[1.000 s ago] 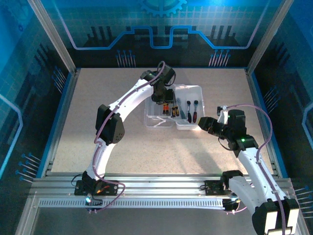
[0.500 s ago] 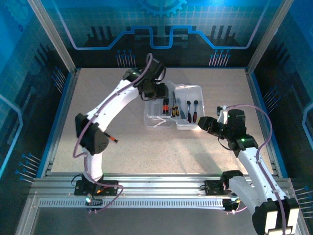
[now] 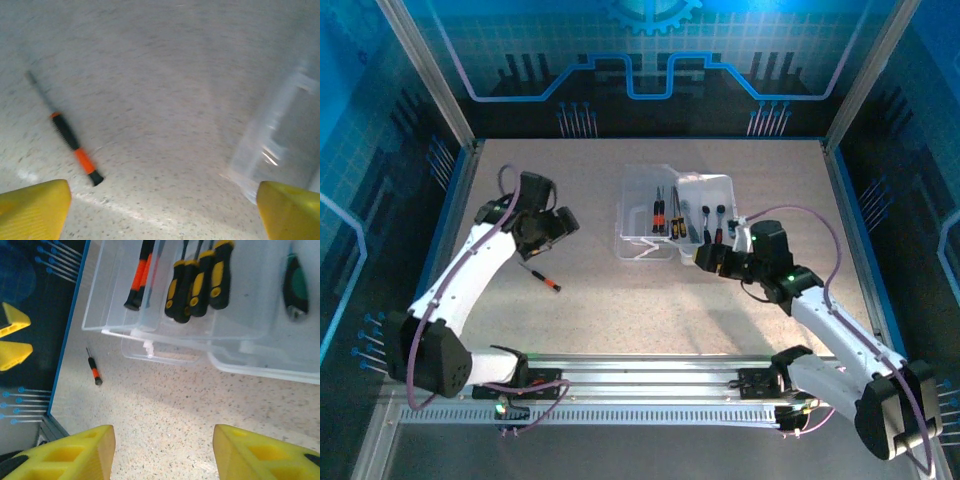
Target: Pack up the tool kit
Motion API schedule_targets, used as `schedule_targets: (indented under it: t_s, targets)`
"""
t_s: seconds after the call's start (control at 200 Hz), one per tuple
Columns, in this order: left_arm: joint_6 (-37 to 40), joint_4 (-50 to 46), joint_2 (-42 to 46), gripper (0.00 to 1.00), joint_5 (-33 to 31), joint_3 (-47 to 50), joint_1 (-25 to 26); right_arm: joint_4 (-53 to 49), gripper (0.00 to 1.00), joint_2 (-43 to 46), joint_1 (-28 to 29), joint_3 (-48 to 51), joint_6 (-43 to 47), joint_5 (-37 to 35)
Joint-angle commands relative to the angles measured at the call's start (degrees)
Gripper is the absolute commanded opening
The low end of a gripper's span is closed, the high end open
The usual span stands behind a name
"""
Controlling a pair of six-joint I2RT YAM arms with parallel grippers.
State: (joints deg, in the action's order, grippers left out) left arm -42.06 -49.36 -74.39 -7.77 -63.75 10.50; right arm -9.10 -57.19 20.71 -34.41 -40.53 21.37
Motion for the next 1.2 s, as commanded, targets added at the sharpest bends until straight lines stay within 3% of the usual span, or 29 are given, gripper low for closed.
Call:
schedule_targets:
  t_s: [0.0,0.105,0.43,0.975,1.196]
  targets:
    - [-3.71,2.35,0.54,0.99,0.62,5.89,-4.02,2.85,0.55,-2.22,1.94,-2.92,0.2,-1.85]
    - [-3.17,3.22,-1.82,0.98,2.69,9.11,-7.42,2.52,0.55,-3.1,2.04,-3.47,0.37,-2.11]
    - [-4.71,6.79,-11.6,0.52,4.76,10.48,-10.0,2.07,0.42,-3.02,2.01,-2.7,0.28,-2.55]
    - [-8.11,7.34,-17.22,0.41,3.09,12.5,-10.76,1.9,0.41,-3.28,1.83,-2.23,0.9,-2.95]
    - [-8.41,9.01,-19.42,0.31,3.55,13.51,-11.71,1.39,0.41,-2.86,1.55,-1.84,1.25,-3.04]
